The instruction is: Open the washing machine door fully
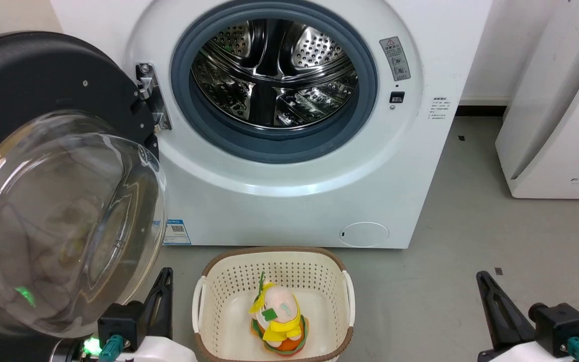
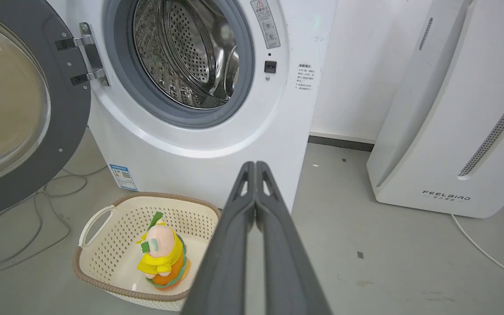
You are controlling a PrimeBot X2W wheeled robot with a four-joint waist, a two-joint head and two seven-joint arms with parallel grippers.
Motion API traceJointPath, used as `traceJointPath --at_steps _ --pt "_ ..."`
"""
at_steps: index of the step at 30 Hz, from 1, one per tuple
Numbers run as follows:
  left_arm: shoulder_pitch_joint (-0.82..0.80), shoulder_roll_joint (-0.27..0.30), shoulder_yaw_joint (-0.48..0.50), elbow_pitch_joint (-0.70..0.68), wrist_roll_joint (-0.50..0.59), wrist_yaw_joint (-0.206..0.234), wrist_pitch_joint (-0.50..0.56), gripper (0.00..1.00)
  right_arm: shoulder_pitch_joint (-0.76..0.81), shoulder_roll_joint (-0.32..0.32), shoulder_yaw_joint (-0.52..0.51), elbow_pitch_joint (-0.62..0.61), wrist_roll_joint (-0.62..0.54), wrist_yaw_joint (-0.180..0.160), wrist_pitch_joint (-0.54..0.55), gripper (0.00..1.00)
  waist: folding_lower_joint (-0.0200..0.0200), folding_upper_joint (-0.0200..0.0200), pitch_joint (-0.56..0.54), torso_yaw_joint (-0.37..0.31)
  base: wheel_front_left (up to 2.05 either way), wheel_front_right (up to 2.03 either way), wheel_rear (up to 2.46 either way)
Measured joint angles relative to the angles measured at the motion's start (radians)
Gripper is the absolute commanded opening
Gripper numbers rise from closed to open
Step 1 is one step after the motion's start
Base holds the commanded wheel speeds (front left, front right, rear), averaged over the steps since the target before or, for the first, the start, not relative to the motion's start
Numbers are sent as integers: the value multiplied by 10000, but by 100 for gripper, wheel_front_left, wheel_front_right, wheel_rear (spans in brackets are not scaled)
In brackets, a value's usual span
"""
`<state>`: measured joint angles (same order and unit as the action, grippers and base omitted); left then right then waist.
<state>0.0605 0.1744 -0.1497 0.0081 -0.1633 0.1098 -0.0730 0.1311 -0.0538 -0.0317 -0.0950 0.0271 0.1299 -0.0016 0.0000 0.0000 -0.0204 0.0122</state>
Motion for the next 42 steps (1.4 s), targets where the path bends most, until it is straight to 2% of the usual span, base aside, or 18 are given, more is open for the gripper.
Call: traceJointPath --at_steps 42 --pt "-348 -922 1072 -29 1175 -792 550 0 -843 2 217 681 -121 0 4 0 0 0 154 -92 0 0 0"
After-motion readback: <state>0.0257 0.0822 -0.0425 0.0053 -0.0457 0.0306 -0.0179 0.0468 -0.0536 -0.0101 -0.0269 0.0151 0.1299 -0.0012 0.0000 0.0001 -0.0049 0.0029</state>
